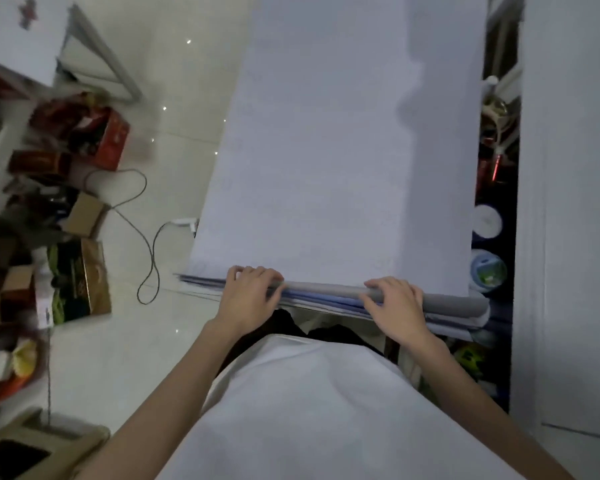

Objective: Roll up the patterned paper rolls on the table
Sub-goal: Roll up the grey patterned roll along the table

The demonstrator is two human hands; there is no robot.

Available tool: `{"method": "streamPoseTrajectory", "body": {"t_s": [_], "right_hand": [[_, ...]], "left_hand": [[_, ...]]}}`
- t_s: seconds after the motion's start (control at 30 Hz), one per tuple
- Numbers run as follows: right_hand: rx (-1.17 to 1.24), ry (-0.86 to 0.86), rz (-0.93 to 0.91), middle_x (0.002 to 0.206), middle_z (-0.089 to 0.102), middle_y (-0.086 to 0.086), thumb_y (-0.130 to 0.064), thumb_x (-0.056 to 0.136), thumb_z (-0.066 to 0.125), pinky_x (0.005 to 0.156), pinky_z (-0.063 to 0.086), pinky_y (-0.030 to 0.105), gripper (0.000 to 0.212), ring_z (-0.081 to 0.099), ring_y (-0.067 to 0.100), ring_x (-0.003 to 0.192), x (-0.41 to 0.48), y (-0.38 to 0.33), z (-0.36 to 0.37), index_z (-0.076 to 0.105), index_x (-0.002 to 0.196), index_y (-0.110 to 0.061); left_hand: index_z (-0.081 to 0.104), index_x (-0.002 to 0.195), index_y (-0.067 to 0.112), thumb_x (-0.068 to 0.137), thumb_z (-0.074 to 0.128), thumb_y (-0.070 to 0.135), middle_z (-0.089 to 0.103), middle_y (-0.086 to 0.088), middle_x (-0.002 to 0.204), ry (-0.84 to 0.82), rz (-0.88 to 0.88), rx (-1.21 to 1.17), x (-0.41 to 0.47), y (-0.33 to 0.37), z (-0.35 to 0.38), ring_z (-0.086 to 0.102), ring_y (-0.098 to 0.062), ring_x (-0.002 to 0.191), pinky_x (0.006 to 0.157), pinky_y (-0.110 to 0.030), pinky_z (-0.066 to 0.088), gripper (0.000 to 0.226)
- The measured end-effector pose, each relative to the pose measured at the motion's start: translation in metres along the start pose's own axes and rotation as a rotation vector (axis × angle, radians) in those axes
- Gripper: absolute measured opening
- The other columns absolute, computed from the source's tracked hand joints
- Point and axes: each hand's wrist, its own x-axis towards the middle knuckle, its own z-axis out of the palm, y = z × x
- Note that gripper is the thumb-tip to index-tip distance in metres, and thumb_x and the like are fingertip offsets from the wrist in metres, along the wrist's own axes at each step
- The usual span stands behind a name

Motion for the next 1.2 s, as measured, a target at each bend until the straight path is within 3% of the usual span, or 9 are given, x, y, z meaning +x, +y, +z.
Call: {"method": "streamPoseTrajectory", "body": {"t_s": [0.1,0.2,0.3,0.43,0.6,0.73,0.87,1.1,1.2], "right_hand": [[-0.021,-0.05,0.013,0.11,0.067,-0.012,-0.044,0.096,0.052,0.096,0.021,0.031,0.017,0.055,0.017,0.112,0.008,0.004,-0.008,0.065,0.105,-0.036],[0.122,-0.086,0.03,0.102,0.069,-0.012,-0.04,0.096,0.058,0.1,0.035,0.033,0.009,0.061,0.018,0.107,0.016,0.007,-0.018,0.065,0.095,-0.034],[0.306,-0.041,0.059,0.097,0.067,-0.009,-0.033,0.093,0.064,0.094,0.045,0.034,0.004,0.062,0.02,0.104,0.03,0.009,-0.025,0.065,0.09,-0.031],[0.21,0.066,0.059,0.104,0.073,-0.004,-0.039,0.094,0.061,0.094,0.039,0.035,0.008,0.063,0.023,0.106,0.058,0.015,-0.026,0.062,0.088,-0.033],[0.072,0.158,-0.076,0.105,0.07,-0.002,-0.035,0.096,0.059,0.09,0.03,0.034,0.015,0.061,0.026,0.102,0.074,0.022,-0.007,0.059,0.109,-0.029],[-0.167,0.238,-0.336,0.121,0.06,0.005,-0.041,0.098,0.051,0.098,0.033,0.039,0.032,0.055,0.029,0.111,0.054,0.031,0.003,0.063,0.119,-0.021],[-0.276,0.176,-0.384,0.132,0.05,0.009,-0.054,0.092,0.059,0.103,0.034,0.043,0.053,0.048,0.029,0.117,0.034,0.039,0.002,0.058,0.131,-0.02],[-0.086,0.148,-0.305,0.104,0.062,-0.008,-0.039,0.095,0.059,0.093,0.031,0.031,0.033,0.055,0.016,0.097,0.053,0.036,-0.006,0.055,0.125,-0.026],[-0.007,0.106,-0.248,0.098,0.06,-0.014,-0.041,0.099,0.051,0.091,0.03,0.03,0.016,0.048,0.009,0.09,0.071,0.032,-0.008,0.049,0.113,-0.033]], "left_hand": [[0.062,0.108,0.031,0.097,0.052,0.033,0.067,0.012,0.101,-0.001,-0.031,-0.016,0.005,-0.004,-0.004,0.061,-0.015,0.097,0.098,-0.034,0.021,0.015],[0.059,0.112,0.029,0.094,0.052,0.024,0.066,0.011,0.097,0.022,-0.006,-0.066,0.017,0.0,-0.013,0.061,-0.015,0.095,0.101,-0.034,0.023,0.02],[0.058,0.115,0.021,0.087,0.055,0.018,0.063,0.001,0.114,0.135,0.104,-0.009,0.03,0.002,-0.021,0.058,-0.021,0.105,0.105,-0.038,0.027,0.028],[0.061,0.121,0.015,0.087,0.059,0.023,0.055,-0.012,0.131,0.189,0.27,0.189,0.047,-0.008,-0.021,0.053,-0.033,0.116,0.11,-0.047,0.031,0.035],[0.057,0.128,0.02,0.089,0.063,0.044,0.055,-0.008,0.13,-0.034,0.341,0.369,0.068,-0.022,-0.011,0.055,-0.031,0.113,0.107,-0.044,0.031,0.046],[0.057,0.125,0.02,0.095,0.054,0.046,0.06,-0.006,0.116,-0.038,0.417,0.412,0.069,-0.026,-0.009,0.057,-0.029,0.101,0.099,-0.04,0.036,0.039],[0.05,0.129,0.022,0.101,0.04,0.045,0.057,-0.006,0.116,-0.046,0.387,0.429,0.065,-0.028,-0.006,0.057,-0.028,0.092,0.085,-0.038,0.042,0.037],[0.036,0.141,0.023,0.104,0.033,0.042,0.054,-0.006,0.116,-0.14,0.386,0.368,0.074,-0.034,-0.01,0.06,-0.028,0.089,0.08,-0.037,0.043,0.042],[0.042,0.129,0.023,0.105,0.038,0.032,0.058,-0.005,0.107,-0.129,0.376,0.304,0.092,-0.031,-0.015,0.06,-0.03,0.089,0.079,-0.038,0.042,0.027]]}}
